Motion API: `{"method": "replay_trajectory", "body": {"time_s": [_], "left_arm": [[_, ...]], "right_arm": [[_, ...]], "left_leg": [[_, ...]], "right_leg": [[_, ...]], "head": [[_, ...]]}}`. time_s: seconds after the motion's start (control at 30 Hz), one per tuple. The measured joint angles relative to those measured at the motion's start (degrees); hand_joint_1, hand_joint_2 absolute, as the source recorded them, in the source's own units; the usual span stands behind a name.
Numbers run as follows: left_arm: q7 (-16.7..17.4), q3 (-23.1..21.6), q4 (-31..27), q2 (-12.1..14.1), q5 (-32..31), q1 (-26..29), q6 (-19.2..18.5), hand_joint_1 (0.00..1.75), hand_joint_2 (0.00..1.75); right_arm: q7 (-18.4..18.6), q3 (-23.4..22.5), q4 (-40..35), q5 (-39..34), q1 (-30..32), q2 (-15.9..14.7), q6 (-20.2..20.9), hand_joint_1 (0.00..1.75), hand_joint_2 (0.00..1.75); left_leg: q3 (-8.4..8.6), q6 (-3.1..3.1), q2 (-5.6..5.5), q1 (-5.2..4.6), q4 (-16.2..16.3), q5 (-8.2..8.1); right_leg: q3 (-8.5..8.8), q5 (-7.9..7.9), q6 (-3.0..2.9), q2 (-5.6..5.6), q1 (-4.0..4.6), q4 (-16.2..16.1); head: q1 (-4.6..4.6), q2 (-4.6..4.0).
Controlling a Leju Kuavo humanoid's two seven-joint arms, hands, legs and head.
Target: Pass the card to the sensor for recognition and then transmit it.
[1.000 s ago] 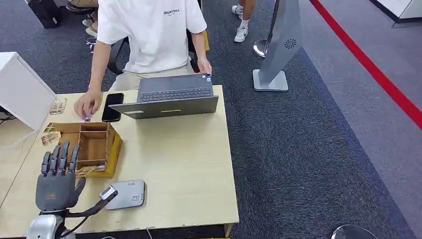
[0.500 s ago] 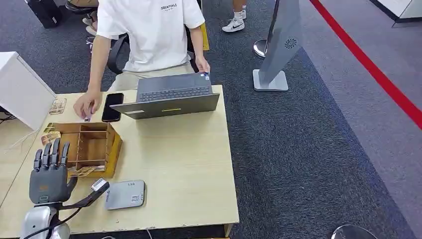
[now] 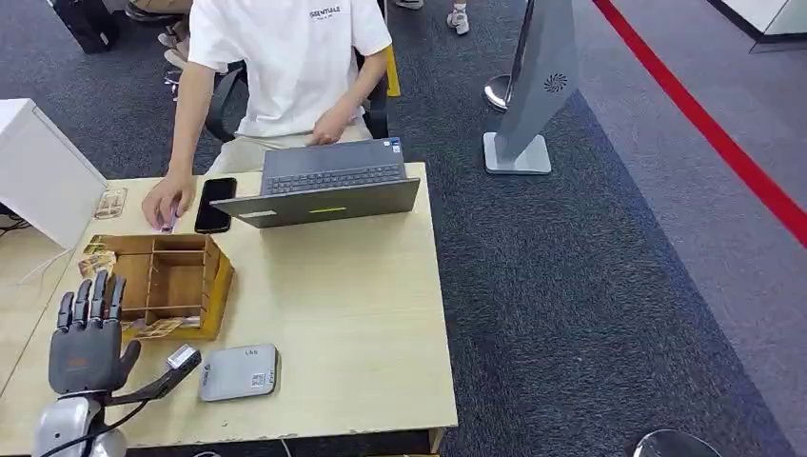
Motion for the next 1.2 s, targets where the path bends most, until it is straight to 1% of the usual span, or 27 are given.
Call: {"method": "replay_trajectory", "body": {"time_s": [0.17,0.47,0.8,0.97,1.1,1.2], "left_arm": [[-0.20,0.15,0.83,0.28,-0.02,-0.11,0.00,0.00,1.75],[-4.70,0.59,0.94,0.02,-0.72,-0.09,0.02,0.00,1.75],[-7.26,0.20,-2.93,-1.46,-1.11,1.04,0.02,0.00,1.75],[-7.32,-0.24,-4.13,-1.77,-1.11,1.27,0.02,0.00,1.75],[-8.24,-0.66,-5.48,-2.12,-1.07,1.92,0.02,0.00,1.75],[-7.98,-0.94,-6.23,-2.40,-1.07,2.33,0.02,0.00,1.75]], "right_arm": [[0.11,0.05,0.00,0.26,0.00,0.00,0.02,0.00,1.75],[-0.28,0.18,0.00,0.79,0.00,0.00,0.11,0.00,1.75],[-0.37,0.26,0.00,1.01,-0.01,0.00,0.17,0.00,1.75],[-0.37,0.29,0.00,1.05,-0.01,0.00,0.17,0.00,1.75],[-0.44,0.46,0.00,1.01,-0.01,0.00,0.17,0.00,1.75],[-0.46,0.50,0.00,0.96,-0.01,0.00,0.15,0.00,1.75]], "left_leg": [[0.00,0.00,0.00,0.00,0.00,0.00],[0.00,0.00,0.00,0.00,0.01,0.00],[0.01,0.00,0.00,0.00,0.01,0.00],[0.01,0.00,0.00,0.00,0.01,0.00],[0.01,0.00,0.00,0.00,0.01,0.00],[0.00,0.00,0.00,0.00,0.01,0.00]], "right_leg": [[0.00,0.00,0.00,0.00,0.00,0.00],[0.00,0.00,0.00,0.00,0.00,0.00],[0.00,0.00,0.00,0.00,0.00,0.00],[0.00,0.00,0.00,0.00,0.00,0.00],[0.00,0.00,0.00,0.00,0.00,0.00],[0.00,0.00,0.00,0.00,0.00,0.00]], "head": [[0.00,0.00],[0.00,0.00],[0.00,0.00],[0.00,0.00],[0.00,0.00],[0.00,0.00]]}}
